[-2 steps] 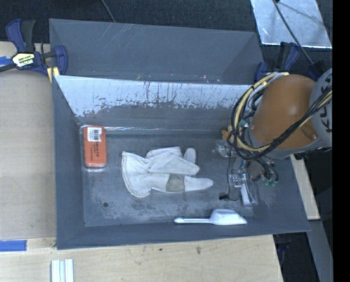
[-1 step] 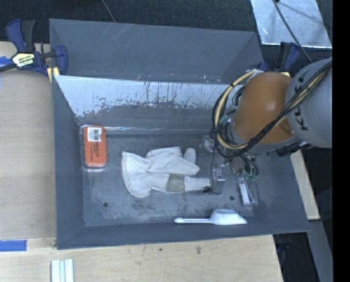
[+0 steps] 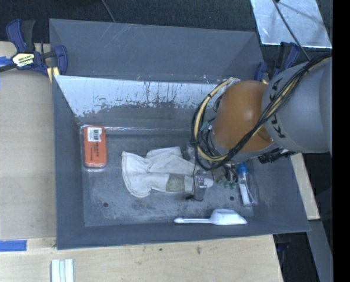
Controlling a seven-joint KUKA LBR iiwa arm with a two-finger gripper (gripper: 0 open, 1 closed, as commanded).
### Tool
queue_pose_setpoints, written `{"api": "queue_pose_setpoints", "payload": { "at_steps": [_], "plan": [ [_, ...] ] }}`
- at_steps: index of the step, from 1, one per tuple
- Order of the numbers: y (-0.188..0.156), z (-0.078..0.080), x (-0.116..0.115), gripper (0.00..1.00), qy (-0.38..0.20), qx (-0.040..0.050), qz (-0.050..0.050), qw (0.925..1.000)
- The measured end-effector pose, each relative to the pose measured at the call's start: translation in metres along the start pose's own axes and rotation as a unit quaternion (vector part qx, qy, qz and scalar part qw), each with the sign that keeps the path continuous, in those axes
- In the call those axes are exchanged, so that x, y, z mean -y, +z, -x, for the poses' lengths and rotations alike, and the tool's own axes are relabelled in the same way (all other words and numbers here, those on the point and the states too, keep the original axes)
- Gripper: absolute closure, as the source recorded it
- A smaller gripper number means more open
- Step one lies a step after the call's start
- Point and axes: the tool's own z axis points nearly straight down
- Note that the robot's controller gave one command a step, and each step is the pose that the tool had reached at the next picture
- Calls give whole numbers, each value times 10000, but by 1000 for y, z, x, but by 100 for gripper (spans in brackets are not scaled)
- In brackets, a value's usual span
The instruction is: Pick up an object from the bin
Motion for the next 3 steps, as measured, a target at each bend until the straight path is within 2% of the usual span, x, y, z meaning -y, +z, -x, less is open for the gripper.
{"api": "queue_pose_setpoints", "payload": {
  "at_steps": [1,2,3],
  "plan": [
    [15,25,0,100,113,8,-1,9999],
    [15,25,0,100,110,8,-1,9999],
    [-154,35,-16,100,-53,27,-1,10000]
  ]
}}
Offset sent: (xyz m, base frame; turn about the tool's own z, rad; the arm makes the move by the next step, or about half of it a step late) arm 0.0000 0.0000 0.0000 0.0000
